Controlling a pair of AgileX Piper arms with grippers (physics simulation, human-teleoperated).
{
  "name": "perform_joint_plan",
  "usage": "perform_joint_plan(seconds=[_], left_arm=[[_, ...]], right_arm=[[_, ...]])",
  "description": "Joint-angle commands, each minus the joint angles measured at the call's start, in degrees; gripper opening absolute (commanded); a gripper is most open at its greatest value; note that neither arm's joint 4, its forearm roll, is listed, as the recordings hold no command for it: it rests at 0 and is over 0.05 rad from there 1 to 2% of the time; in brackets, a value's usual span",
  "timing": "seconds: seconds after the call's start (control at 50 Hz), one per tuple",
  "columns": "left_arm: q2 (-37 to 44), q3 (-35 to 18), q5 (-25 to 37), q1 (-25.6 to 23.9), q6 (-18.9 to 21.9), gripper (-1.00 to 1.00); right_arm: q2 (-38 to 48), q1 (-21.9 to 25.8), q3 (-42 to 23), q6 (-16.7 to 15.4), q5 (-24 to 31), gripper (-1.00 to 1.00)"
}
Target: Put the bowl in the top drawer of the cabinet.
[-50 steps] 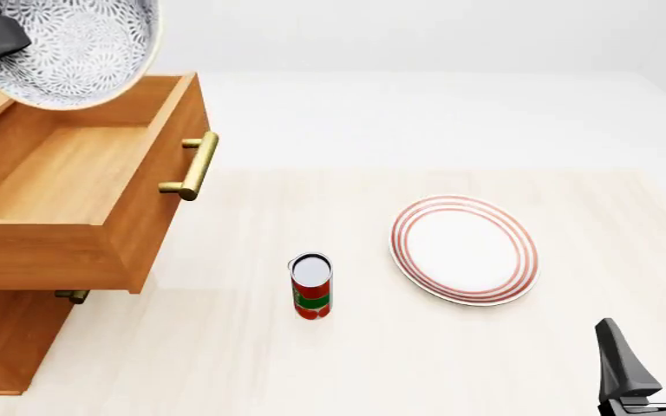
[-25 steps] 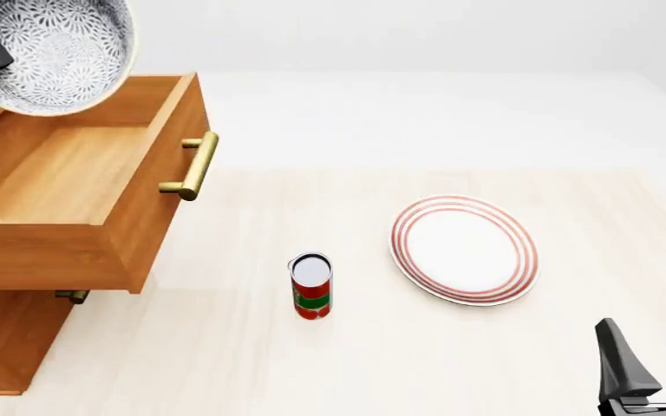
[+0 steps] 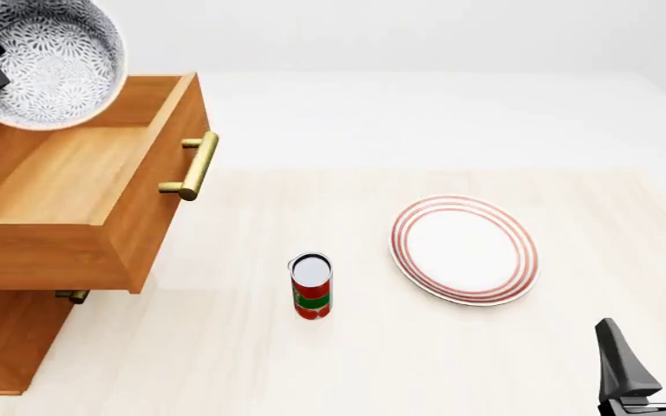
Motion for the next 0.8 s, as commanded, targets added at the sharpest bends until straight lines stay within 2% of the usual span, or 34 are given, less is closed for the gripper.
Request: perform_joint_plan(seconds=[0.02, 0.8], left_arm=[[0.93, 0.46, 0.20, 1.64, 0.03, -1.00], [4.04, 4.15, -3.02, 3.43, -0.30, -1.00]], right_arm=[[-0.02, 0.00, -0.02, -0.05, 0.01, 1.00], [-0.02, 0.00, -0.02, -0.05, 0.01, 1.00]])
